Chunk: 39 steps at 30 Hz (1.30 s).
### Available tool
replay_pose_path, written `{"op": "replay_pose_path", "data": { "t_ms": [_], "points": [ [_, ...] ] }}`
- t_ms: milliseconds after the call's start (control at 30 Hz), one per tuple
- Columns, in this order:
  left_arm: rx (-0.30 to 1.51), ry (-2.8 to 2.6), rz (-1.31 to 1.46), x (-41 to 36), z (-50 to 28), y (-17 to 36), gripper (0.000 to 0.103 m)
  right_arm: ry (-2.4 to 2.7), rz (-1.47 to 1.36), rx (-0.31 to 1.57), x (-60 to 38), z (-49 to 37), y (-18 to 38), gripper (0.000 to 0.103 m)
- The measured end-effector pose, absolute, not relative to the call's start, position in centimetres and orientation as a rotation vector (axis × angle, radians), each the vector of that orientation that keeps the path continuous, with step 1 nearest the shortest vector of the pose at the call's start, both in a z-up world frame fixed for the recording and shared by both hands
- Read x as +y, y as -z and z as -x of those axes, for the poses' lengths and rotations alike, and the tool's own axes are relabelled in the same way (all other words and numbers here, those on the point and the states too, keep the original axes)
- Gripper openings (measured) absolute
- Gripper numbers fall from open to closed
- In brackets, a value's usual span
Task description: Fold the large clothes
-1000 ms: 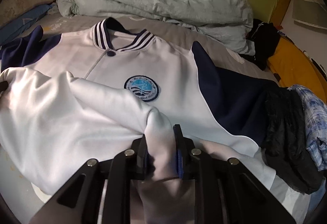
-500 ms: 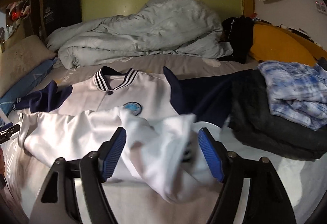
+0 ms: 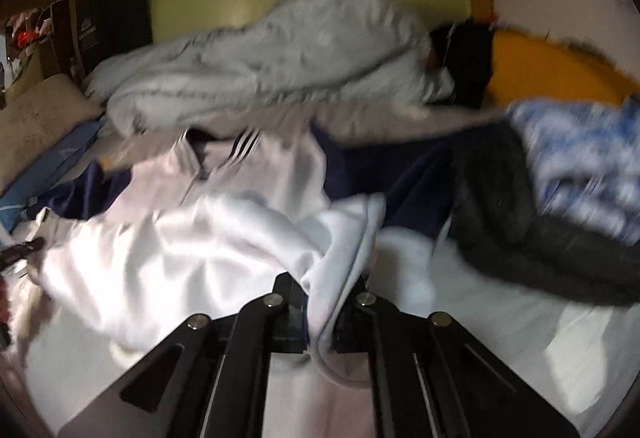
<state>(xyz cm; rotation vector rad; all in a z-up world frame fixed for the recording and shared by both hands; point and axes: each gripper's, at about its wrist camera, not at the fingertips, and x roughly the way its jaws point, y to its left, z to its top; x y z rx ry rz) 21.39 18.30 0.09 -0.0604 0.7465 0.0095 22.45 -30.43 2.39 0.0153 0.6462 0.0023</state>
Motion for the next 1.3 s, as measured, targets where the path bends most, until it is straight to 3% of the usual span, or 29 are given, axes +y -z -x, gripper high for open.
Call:
{"op": "replay_pose_path", "data": {
  "t_ms": [233,300,333,400,467,767,867,900,967,1000,1033,1200,1300],
  "points": [
    [0.827,-0.083,0.138,21.6,-24.4,1.7,0.006,0.039,-0.123,0.843,-34.5,-28.4,1.9,0.007],
    [0.847,-0.066,0.151,22.2,-23.9,2.7,0.008,0.058,-0.148,0.859,-35.2,-28.7,3.4,0.016],
    [0.845,-0.061,0.154,22.2,-23.4,2.7,0.011,0.067,-0.157,0.850,-35.4,-28.4,3.3,0.024],
    [0.826,-0.045,0.173,22.1,-22.3,2.1,0.014,0.047,-0.174,0.827,-35.6,-27.3,2.2,0.026],
    [0.814,-0.013,0.223,22.2,-20.8,1.3,0.025,0.037,-0.167,0.802,-35.7,-25.7,1.0,0.026],
    [0.941,-0.004,0.195,20.1,-18.7,3.1,0.032,-0.027,-0.102,0.830,-35.3,-19.7,0.3,0.028],
    [0.978,-0.039,0.111,19.3,-19.4,4.7,0.033,-0.051,-0.094,0.928,-35.7,-19.9,2.5,0.039],
    [0.980,-0.036,0.122,19.3,-19.4,4.8,0.031,-0.019,-0.083,0.942,-35.6,-20.1,3.1,0.039],
    [0.960,-0.028,0.136,19.2,-19.0,4.4,0.008,0.039,-0.057,0.951,-35.4,-20.9,3.9,0.039],
    [0.936,-0.048,0.141,19.3,-18.7,3.9,0.007,0.050,-0.050,0.961,-35.2,-21.4,4.5,0.032],
    [0.895,-0.094,0.158,19.7,-18.3,3.3,0.006,0.064,-0.048,0.962,-35.1,-21.6,4.8,0.009],
    [0.762,-0.139,0.193,21.3,-15.8,-0.1,0.004,0.098,-0.183,0.737,-37.4,-19.1,0.0,0.006],
    [0.839,-0.197,0.113,21.0,-16.0,1.5,0.005,0.114,-0.200,0.825,-38.6,-19.9,0.9,0.006]
  ]
}}
